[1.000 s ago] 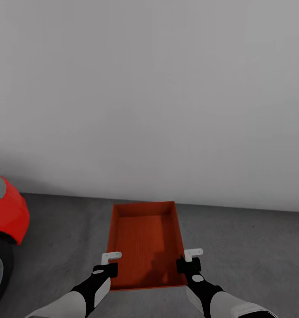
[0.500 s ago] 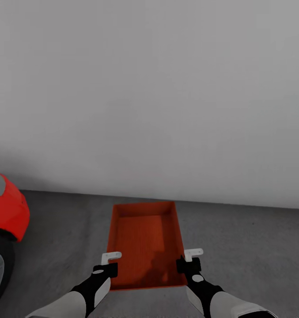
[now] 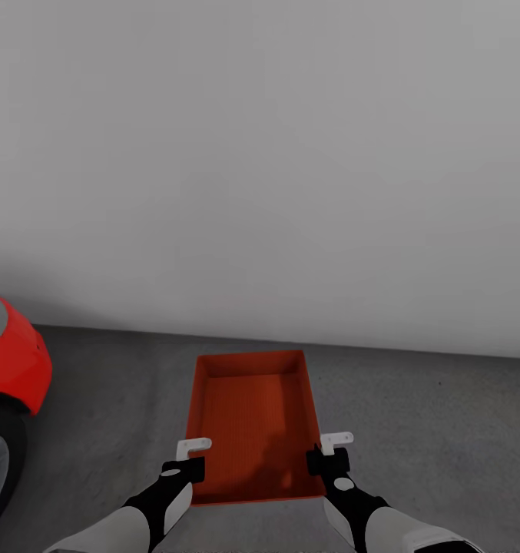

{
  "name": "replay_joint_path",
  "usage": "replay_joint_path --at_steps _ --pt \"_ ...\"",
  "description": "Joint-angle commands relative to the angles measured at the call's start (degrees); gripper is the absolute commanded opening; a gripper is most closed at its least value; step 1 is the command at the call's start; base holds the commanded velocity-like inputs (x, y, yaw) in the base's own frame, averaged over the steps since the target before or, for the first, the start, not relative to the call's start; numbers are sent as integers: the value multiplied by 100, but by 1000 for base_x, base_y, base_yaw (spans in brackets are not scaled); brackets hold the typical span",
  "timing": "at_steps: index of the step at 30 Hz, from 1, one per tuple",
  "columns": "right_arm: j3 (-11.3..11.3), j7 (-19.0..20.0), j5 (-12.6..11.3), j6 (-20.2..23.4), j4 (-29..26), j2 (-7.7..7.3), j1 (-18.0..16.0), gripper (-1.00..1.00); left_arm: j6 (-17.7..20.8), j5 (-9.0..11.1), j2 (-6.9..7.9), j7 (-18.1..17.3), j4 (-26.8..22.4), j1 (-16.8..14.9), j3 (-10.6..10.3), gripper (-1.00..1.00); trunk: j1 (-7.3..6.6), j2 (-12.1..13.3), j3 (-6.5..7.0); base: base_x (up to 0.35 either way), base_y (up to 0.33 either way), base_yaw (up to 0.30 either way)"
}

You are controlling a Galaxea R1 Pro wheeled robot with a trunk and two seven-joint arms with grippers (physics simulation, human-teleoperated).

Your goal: Move the two storage containers from the living room to the garage. In the garage, place one container on the floor and stack the other container on top of it (either order is fine).

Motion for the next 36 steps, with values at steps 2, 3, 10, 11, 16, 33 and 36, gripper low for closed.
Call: replay_joint_path --at_steps 2,3,10,11,16,33,36 --pt "-333 -41 -76 -18 20 -32 -5 -100 6 -60 41 59 -32 -6 167 -100 3 -12 -29 0 0 0" --pt "-334 -41 -76 -18 21 -32 -5 -100 6 -60 41 60 -32 -6 167 -100 3 -12 -38 0 0 0" --pt "-334 -41 -76 -18 20 -32 -5 -100 6 -60 41 60 -32 -6 167 -100 3 -12 -101 0 0 0" --pt "-334 -41 -76 -18 19 -32 -5 -100 6 -60 41 60 -32 -6 167 -100 3 -12 -110 0 0 0" --pt "-334 -41 -76 -18 23 -32 -5 -100 6 -60 41 57 -32 -6 167 -100 3 -12 -156 0 0 0" --pt "-332 -41 -76 -18 22 -32 -5 -100 6 -60 41 60 -32 -6 167 -100 3 -12 -310 0 0 0" --pt "-333 -41 -76 -18 24 -32 -5 -100 6 -60 41 59 -32 -6 167 -100 3 -12 -337 0 0 0"
